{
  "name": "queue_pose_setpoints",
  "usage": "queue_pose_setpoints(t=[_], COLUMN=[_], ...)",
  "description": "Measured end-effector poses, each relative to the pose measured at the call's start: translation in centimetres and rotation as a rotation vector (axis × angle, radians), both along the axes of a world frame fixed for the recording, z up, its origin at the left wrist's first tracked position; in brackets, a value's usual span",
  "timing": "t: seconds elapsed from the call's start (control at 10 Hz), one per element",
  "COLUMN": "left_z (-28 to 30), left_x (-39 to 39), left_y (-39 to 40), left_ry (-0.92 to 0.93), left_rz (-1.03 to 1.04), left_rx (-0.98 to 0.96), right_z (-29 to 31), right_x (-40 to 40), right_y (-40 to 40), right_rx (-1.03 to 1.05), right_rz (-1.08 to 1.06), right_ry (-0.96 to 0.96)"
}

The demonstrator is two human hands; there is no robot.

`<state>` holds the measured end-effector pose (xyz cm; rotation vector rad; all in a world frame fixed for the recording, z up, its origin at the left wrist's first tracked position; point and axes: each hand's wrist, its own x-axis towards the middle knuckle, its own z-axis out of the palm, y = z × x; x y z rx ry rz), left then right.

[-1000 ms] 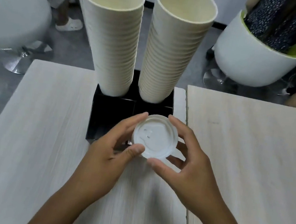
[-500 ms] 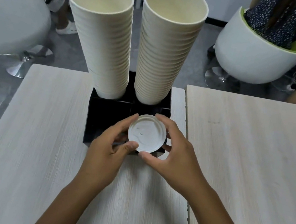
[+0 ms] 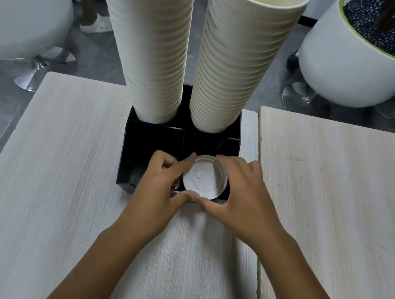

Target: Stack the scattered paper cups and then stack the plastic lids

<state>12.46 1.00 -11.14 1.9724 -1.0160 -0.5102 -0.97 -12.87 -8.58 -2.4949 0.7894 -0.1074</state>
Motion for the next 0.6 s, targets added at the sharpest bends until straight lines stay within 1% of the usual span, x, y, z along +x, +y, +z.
queue_pose_setpoints(t=[0.1,0.3,0.4,0.6], left_z=[-0.2,0.4,0.9,3.3], left_x=[0.5,1.0,1.3,1.2], left_y=[-0.3,-0.6,-0.6,0.8], left_ry=[-0.079,-0.209,-0.213,-0.182], left_rz=[-0.012,-0.005,-0.002,0.002], left_rx=[0.077,0.157,0.158,0.101], right_z=[-0.1,0.0,0.9,3.1], right_x=[0.2,0.9,0.9,-0.1], right_y=[-0.4,-0.6,-0.9,0.5], right_rx=[-0.08,-0.132,-0.089,-0.016], right_rz=[0.019,0.044,0.052,0.024], right_ry=[0.022,0.084,0.129,0.011])
